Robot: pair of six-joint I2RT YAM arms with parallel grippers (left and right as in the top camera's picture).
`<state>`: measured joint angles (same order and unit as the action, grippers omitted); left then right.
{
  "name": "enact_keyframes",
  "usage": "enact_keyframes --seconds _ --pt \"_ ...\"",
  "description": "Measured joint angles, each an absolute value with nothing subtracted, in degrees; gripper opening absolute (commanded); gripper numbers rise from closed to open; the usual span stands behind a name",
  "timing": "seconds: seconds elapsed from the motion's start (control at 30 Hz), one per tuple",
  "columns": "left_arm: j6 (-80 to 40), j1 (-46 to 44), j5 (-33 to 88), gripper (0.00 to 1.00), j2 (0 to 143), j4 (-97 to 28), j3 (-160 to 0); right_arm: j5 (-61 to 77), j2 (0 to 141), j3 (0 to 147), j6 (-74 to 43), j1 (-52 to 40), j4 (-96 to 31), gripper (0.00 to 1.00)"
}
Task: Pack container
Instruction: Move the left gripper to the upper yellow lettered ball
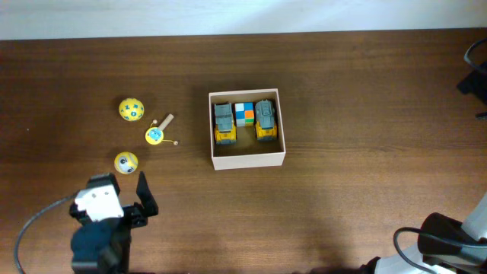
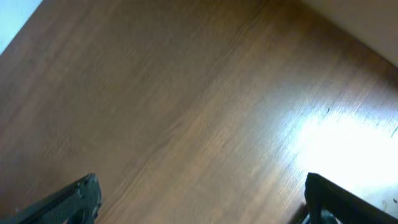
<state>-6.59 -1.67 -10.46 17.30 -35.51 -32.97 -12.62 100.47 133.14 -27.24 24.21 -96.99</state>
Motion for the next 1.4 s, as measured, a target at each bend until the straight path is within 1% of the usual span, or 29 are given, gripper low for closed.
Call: enact_keyframes --seconds 0.1,0.2,0.3,0.37,0.47,0.57,0.63,0.83,1.0,1.07,1.23,1.4 --pt "-6.7 -1.7 -6.2 0.99 23.7 -36.5 -38.7 -12.6 100.5 133.1 -27.2 24.2 -97.0 0.99" --pt "-6.7 -1.7 0.5 0.99 31.9 -39.6 -47.0 -12.6 100.5 133.1 -27.2 24.2 -97.0 0.99" --pt "-6.5 -1.7 8.0 0.99 41.1 -47.8 -57.5 -12.6 100.5 133.1 -27.3 24.2 -97.0 0.99" --pt "-5.5 -1.7 12.3 0.99 47.2 -55.6 -64.9 -12.6 100.5 133.1 -27.2 24.2 -97.0 0.99" --pt "-4.2 -1.7 16.0 0.99 55.9 -66.9 -74.9 -12.6 100.5 133.1 -27.3 24.2 -97.0 0.99" --pt "-3.7 -1.7 17.9 0.99 62.9 -73.3 -81.5 -12.6 100.5 133.1 -27.3 24.2 -97.0 0.99" --pt "-3.5 -1.7 18.8 0.99 66.3 -74.5 -83.2 -12.6 100.5 133.1 -27.2 24.2 -97.0 0.99" --pt "-3.5 -1.7 21.0 0.99 74.0 -75.4 -83.5 -12.6 100.5 133.1 -27.3 24.2 -97.0 0.99" --pt "-4.0 -1.7 20.2 0.99 79.4 -67.9 -83.5 -12.6 100.5 133.1 -27.3 24.2 -97.0 0.99" --pt "-5.8 -1.7 16.8 0.99 81.2 -64.5 -83.5 -12.6 100.5 133.1 -27.2 24.2 -97.0 0.99" --pt "-13.3 -1.6 1.5 0.99 86.5 -56.4 -83.5 -12.6 100.5 133.1 -27.2 24.2 -97.0 0.99" --pt "-15.3 -1.5 -8.7 0.99 91.7 -46.6 -83.6 -12.6 100.5 133.1 -27.2 24.2 -97.0 0.99"
